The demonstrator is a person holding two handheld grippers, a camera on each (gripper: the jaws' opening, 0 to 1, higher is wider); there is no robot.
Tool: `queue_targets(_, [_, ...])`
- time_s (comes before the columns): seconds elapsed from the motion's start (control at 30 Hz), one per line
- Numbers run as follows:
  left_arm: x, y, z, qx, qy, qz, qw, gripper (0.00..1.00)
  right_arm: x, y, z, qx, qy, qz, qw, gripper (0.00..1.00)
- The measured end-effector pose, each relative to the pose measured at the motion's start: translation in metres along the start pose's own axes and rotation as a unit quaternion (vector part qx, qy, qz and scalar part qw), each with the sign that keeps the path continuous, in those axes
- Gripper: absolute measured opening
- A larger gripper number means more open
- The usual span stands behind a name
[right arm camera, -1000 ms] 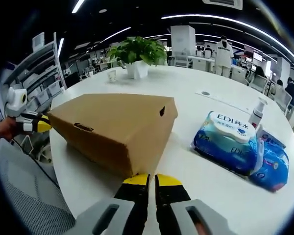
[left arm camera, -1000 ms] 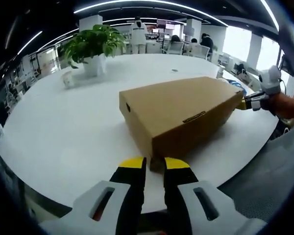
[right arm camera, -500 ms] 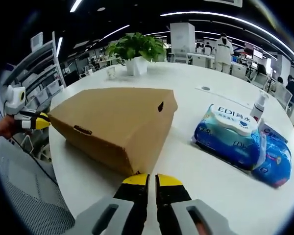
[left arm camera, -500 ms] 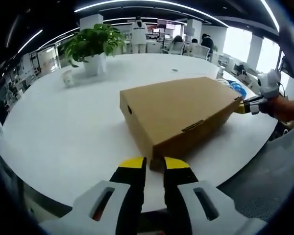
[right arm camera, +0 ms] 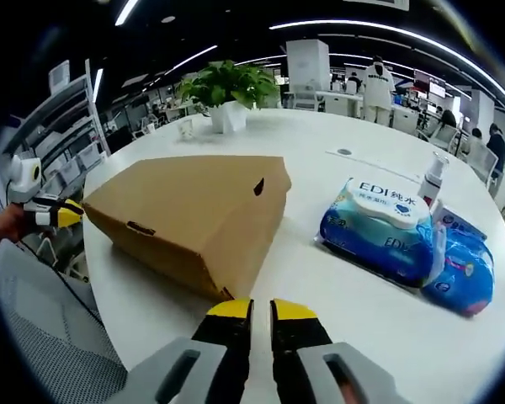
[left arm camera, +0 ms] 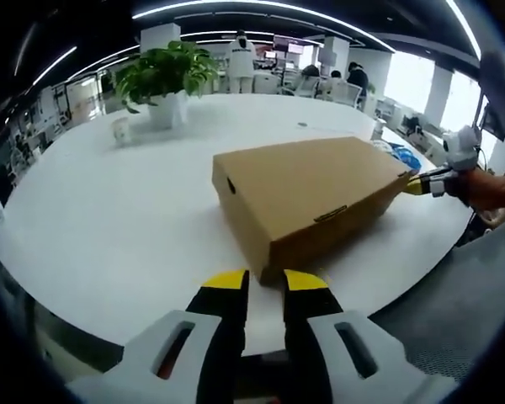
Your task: Operate the shoe box by opening the lid, removing the specified soft item, and placing it in the target area until the item is outside and the box remains undamaged.
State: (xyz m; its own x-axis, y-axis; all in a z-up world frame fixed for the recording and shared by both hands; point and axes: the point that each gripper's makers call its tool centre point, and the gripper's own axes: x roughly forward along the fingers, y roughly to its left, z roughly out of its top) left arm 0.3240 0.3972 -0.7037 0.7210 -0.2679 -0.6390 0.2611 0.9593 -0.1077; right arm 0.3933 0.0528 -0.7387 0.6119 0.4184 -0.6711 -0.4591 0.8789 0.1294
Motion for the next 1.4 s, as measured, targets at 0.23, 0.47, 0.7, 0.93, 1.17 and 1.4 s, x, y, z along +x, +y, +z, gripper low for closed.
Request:
queue_targets(0.23, [-0.013,0.013,0.019,-0.064,-0.029,0.004,0.9975,0.24,-0.019,-0.009,0.029,0.067,-0.059,0.013,0.9959,0.18])
queue_targets(0.47, [-0.007,0.010,0.048,-0.103,-0.052,-0.016,0.9932,0.36,-0.022,0.005,0.062,0.127,-0.097,0.064,0.9850,0.33])
queue_targets(0.7, [0.010,-0.001,0.054,-0.107,-0.038,-0.034,0.9930,0.44,-0.015,0.030,0.067,0.134,-0.087,0.102,0.9819,0.42])
queue_targets(0.93, [0.024,-0.006,0.040,-0.120,-0.007,-0.036,0.9921,0.40,-0.007,0.048,0.063,0.138,-0.070,0.117,0.9810,0.43])
queue_targets(1.17, [0.035,-0.015,0.034,-0.139,0.006,-0.057,0.9886,0.37,0.000,0.054,0.050,0.145,-0.048,0.127,0.9801,0.39])
queue_targets(1.4, [0.041,-0.018,0.031,-0.139,0.017,-0.063,0.9882,0.35,0.007,0.052,0.041,0.150,-0.036,0.129,0.9796,0.36])
